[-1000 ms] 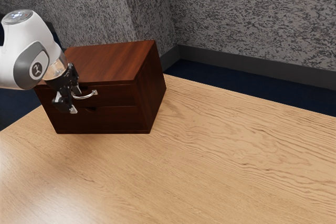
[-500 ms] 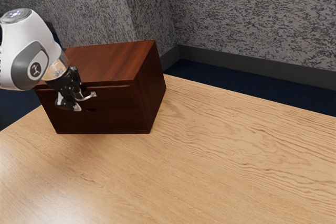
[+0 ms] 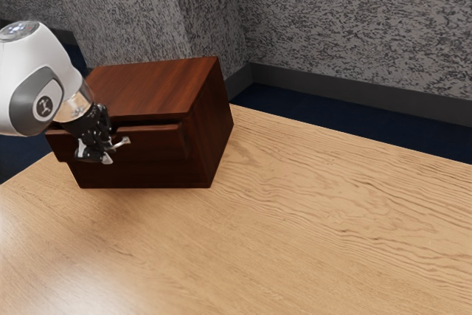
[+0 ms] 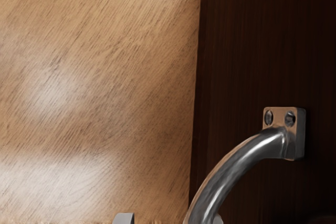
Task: Pull the drawer handle with one arm to open the drawer
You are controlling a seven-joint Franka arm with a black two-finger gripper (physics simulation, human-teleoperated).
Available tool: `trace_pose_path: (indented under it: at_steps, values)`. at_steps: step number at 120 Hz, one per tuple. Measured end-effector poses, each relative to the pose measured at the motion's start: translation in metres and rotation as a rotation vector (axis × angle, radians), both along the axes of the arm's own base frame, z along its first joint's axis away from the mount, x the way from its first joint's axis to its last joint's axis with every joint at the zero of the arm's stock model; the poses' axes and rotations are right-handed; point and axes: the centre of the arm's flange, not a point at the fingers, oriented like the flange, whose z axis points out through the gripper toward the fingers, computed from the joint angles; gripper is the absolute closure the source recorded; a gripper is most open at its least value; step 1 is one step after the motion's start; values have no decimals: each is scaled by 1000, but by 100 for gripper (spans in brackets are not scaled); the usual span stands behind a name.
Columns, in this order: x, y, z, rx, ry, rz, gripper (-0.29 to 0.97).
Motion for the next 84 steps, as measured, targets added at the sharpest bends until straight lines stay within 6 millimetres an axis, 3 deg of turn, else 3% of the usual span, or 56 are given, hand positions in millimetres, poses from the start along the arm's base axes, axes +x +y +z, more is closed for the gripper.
trace_pose_path:
  at_steps: [40,84]
  values:
    - [-39,-14,2,-35,-12,2,60]
    - [-67,-24,1,-70,5,14,59]
